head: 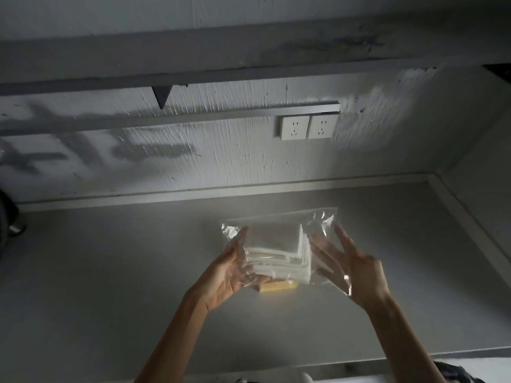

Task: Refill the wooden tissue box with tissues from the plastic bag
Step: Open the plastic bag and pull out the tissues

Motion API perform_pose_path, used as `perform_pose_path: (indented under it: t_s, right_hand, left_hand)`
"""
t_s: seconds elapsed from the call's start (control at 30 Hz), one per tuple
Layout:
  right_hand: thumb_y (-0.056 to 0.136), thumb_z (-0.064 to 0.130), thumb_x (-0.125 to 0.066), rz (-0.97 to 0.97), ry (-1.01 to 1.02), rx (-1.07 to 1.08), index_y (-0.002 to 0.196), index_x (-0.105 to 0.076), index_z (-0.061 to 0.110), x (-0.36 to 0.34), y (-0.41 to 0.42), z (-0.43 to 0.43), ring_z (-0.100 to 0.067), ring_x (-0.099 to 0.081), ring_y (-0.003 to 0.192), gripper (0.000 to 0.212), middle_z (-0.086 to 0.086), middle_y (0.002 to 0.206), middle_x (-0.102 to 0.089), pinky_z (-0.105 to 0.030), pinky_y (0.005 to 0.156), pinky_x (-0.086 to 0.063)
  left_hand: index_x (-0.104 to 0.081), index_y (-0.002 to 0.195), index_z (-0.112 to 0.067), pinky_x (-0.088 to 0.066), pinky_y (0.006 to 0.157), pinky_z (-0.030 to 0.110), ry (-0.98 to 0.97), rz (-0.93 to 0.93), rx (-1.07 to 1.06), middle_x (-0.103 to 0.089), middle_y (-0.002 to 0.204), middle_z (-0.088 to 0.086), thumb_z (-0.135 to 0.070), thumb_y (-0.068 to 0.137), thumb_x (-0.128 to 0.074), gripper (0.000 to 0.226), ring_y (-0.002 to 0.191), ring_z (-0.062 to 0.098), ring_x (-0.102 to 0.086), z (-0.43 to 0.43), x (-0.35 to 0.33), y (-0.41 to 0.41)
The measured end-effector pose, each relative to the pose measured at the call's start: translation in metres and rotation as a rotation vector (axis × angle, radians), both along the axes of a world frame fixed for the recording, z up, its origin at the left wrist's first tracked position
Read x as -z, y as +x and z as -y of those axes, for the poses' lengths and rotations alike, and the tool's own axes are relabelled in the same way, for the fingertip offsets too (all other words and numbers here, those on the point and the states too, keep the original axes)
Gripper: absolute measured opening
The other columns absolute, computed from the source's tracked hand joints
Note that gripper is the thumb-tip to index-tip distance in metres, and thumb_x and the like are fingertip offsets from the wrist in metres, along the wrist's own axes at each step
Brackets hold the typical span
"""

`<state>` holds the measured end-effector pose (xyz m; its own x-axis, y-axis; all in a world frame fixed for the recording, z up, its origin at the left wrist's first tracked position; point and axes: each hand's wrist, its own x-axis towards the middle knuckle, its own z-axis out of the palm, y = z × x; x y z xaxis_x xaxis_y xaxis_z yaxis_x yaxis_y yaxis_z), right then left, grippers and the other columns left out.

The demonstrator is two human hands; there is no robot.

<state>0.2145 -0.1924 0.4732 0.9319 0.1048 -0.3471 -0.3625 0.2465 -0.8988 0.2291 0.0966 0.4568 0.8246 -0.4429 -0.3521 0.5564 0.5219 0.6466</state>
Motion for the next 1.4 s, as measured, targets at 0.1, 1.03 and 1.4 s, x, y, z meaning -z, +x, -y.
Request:
perform_pose_path:
  t_s: [0.1, 1.03, 1.4]
  right_hand:
    - [0.09, 0.053, -0.055, -0.039, 0.037, -0.087, 0.126, -0.054, 0.037, 0.01, -0.006, -0.005, 0.011, -0.066, 0.097, 0.039, 0.013, 0.126, -0.064, -0.026, 0.081, -0.056]
    - [0.1, -0.009, -0.035, 0.017, 0.237, 0.09, 0.145, -0.022, 0.061, 0.0, -0.005, 0.019, -0.03, -0.074, 0.093, 0.085, -0.016, 0.122, -0.07, -0.04, 0.064, -0.06]
    - [0.085, -0.007, -0.055, -0.162, 0.314, 0.105, 0.148, -0.034, 0.043, -0.001, 0.022, 0.017, -0.024, -0.071, 0.061, 0.083, -0.027, 0.12, -0.062, -0.045, 0.069, -0.062]
  left_hand:
    - [-0.038, 0.147, -0.037, -0.046, 0.099, 0.063, 0.028, 0.093, 0.035, -0.053, 0.135, 0.009, -0.032, 0.09, -0.064, 0.063, 0.125, 0.046, -0.053, 0.01, -0.009, 0.0]
    - [-0.027, 0.143, -0.061, -0.037, 0.114, 0.045, 0.566, 0.34, 0.402, -0.031, 0.159, -0.005, 0.013, 0.087, -0.059, 0.099, 0.129, 0.011, -0.052, 0.011, -0.019, 0.045]
    - [-0.008, 0.149, -0.052, -0.053, 0.09, 0.035, 0.48, 0.202, 0.411, -0.052, 0.141, 0.0, 0.029, 0.086, -0.045, 0.11, 0.109, 0.021, -0.068, 0.008, -0.019, 0.043]
